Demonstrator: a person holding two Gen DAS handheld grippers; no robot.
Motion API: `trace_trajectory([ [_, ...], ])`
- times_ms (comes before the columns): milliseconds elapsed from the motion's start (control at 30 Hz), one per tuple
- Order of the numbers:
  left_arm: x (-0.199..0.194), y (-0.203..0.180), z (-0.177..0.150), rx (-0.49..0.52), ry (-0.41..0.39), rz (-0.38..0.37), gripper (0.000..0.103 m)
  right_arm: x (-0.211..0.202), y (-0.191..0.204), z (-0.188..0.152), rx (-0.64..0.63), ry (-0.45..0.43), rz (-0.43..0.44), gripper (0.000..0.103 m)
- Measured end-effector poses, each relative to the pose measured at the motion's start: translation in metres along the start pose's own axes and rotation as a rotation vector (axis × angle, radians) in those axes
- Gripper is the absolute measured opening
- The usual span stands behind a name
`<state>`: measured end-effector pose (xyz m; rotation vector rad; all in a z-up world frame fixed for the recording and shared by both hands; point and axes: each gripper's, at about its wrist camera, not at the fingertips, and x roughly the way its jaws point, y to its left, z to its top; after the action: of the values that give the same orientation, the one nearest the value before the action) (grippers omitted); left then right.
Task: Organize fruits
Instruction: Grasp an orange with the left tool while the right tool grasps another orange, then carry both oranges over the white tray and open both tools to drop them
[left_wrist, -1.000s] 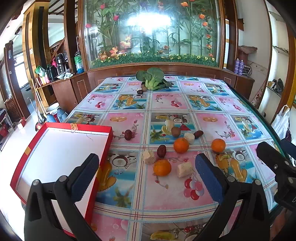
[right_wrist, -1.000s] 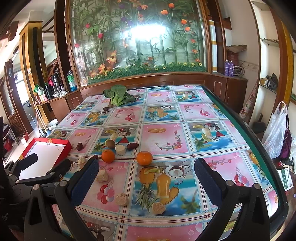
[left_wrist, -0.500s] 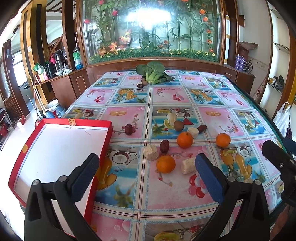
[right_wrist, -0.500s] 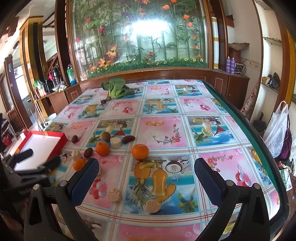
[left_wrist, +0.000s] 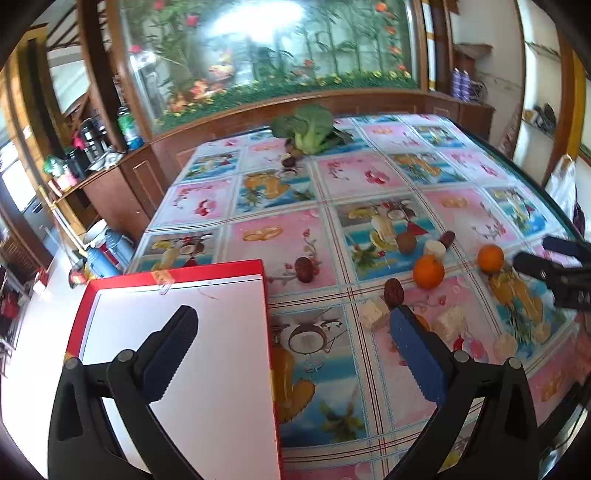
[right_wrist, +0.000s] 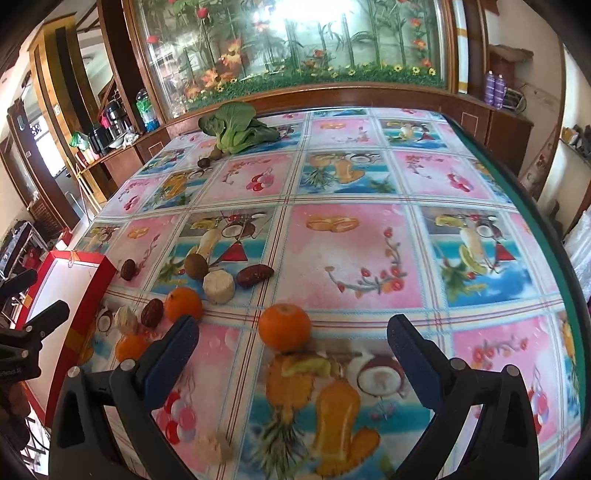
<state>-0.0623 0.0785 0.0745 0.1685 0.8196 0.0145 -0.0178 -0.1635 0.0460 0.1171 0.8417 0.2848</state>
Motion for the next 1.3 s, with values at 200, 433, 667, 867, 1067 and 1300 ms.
trace_trajectory([
  [200, 0.023, -0.012, 0.013, 0.003, 0.046, -0.059, 0.103, 0.019, -0.001, -0.004, -0.002, 0.047, 0.009, 0.084],
  [433, 0.044, -0.074, 0.033, 0.17, 0.054, -0.126, 0.097, 0.036, -0.007, -0.007, -0.039, 0.089, -0.008, 0.056],
  [667, 0.075, -0.103, 0.039, 0.255, 0.139, -0.207, 0.07, 0.037, -0.015, -0.005, -0.021, 0.055, 0.07, 0.039],
  [867, 0.089, -0.112, 0.035, 0.255, 0.17, -0.247, 0.055, 0.037, -0.016, -0.006, -0.005, 0.035, 0.079, 0.035],
  [1067, 0.095, -0.112, 0.036, 0.218, 0.191, -0.306, 0.04, 0.036, -0.016, -0.006, -0.005, 0.016, 0.08, 0.035],
  [1300, 0.077, -0.1, 0.036, 0.138, 0.136, -0.31, 0.036, 0.02, -0.022, -0.002, 0.017, -0.095, 0.097, 0.035],
])
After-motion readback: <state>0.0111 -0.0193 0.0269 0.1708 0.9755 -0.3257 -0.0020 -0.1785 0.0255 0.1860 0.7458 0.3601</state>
